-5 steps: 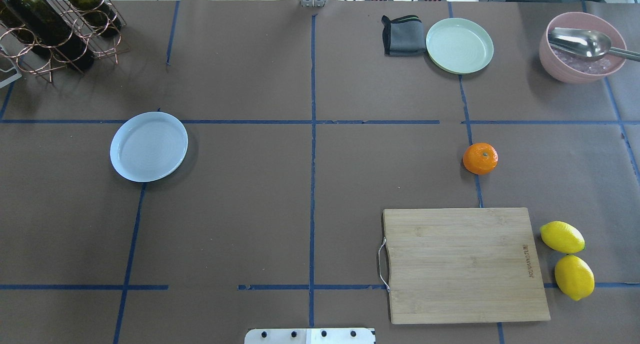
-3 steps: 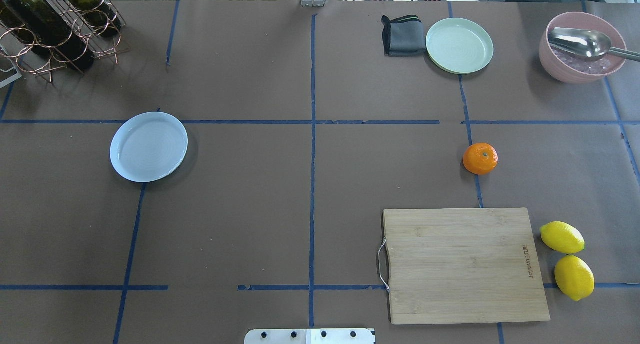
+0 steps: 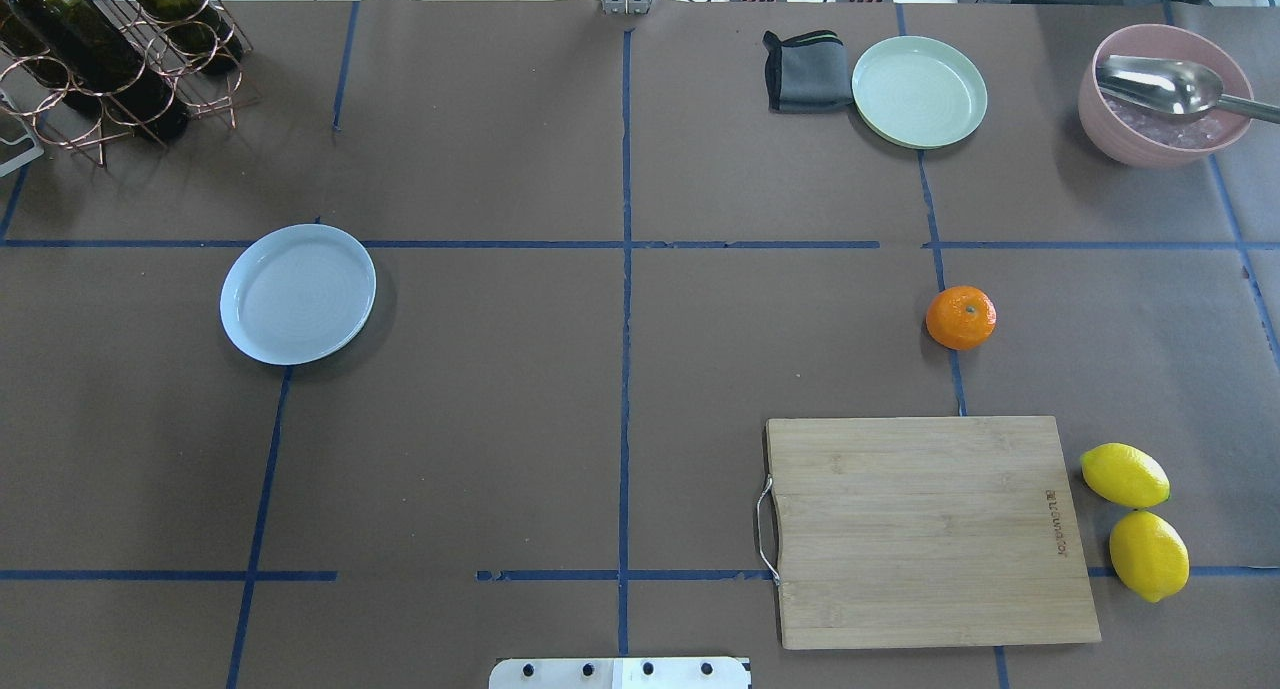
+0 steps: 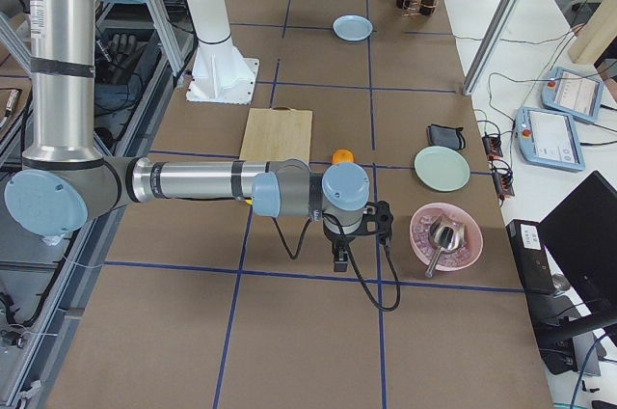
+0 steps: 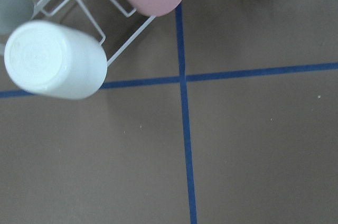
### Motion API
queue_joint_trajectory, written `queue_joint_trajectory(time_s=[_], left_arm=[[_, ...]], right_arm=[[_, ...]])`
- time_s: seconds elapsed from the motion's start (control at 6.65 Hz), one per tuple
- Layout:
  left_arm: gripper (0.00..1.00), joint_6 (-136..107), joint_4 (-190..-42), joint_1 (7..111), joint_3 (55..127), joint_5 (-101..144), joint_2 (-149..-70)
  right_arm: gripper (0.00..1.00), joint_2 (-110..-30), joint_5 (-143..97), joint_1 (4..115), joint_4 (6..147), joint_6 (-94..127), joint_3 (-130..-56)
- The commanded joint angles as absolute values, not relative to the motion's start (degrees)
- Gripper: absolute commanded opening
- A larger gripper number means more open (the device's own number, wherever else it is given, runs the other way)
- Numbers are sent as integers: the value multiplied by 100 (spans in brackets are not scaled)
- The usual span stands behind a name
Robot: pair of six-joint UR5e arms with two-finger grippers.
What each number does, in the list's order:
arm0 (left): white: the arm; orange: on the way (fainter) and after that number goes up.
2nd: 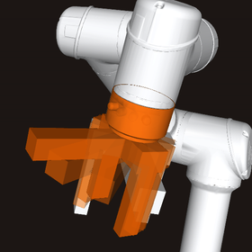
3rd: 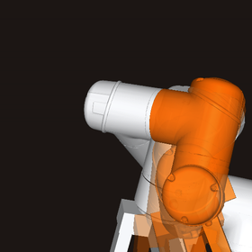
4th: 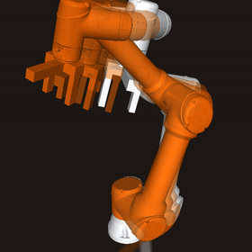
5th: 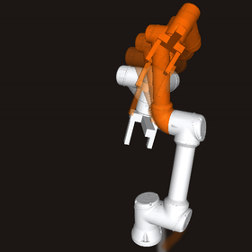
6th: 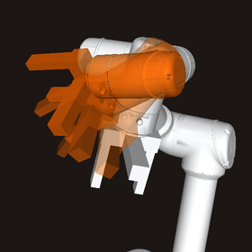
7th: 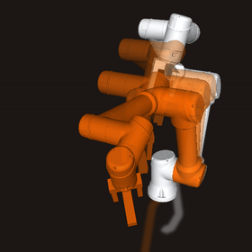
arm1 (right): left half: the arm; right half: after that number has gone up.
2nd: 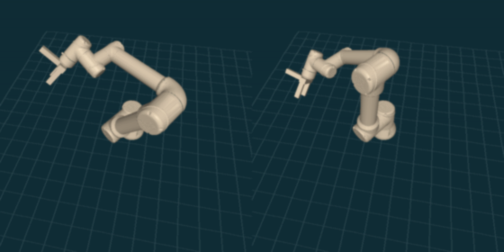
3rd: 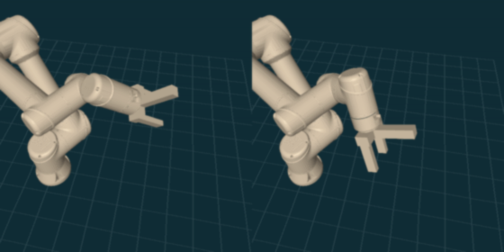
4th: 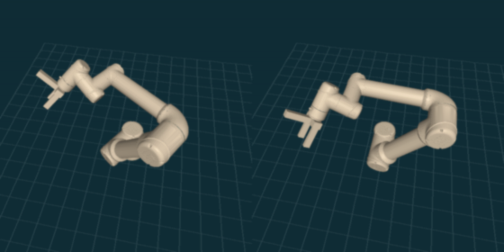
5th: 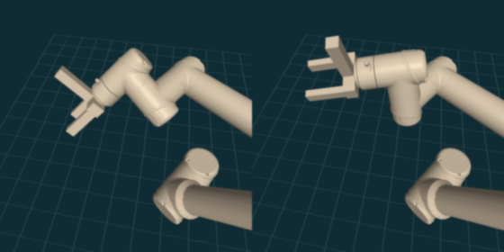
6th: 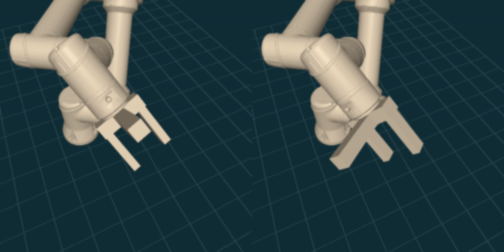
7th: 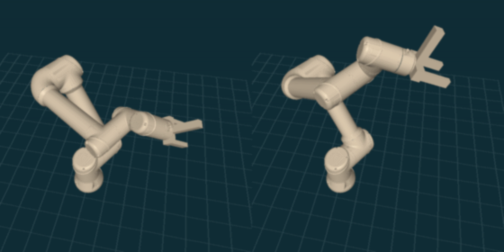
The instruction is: Pick orange to plate
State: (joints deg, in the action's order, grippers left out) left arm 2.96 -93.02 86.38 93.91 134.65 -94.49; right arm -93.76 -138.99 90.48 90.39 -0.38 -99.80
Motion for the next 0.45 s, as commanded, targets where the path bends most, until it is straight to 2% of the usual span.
queue_joint_trajectory(time_s=[0.0,0.3], left_arm=[[100,307,-9702,8186,9378,13482,-9562],[100,90,-10001,7336,9238,13997,-9580]], right_arm=[[100,-8986,-13913,8957,9035,-44,-10116],[100,-8895,-13930,8878,8974,78,-10090]])
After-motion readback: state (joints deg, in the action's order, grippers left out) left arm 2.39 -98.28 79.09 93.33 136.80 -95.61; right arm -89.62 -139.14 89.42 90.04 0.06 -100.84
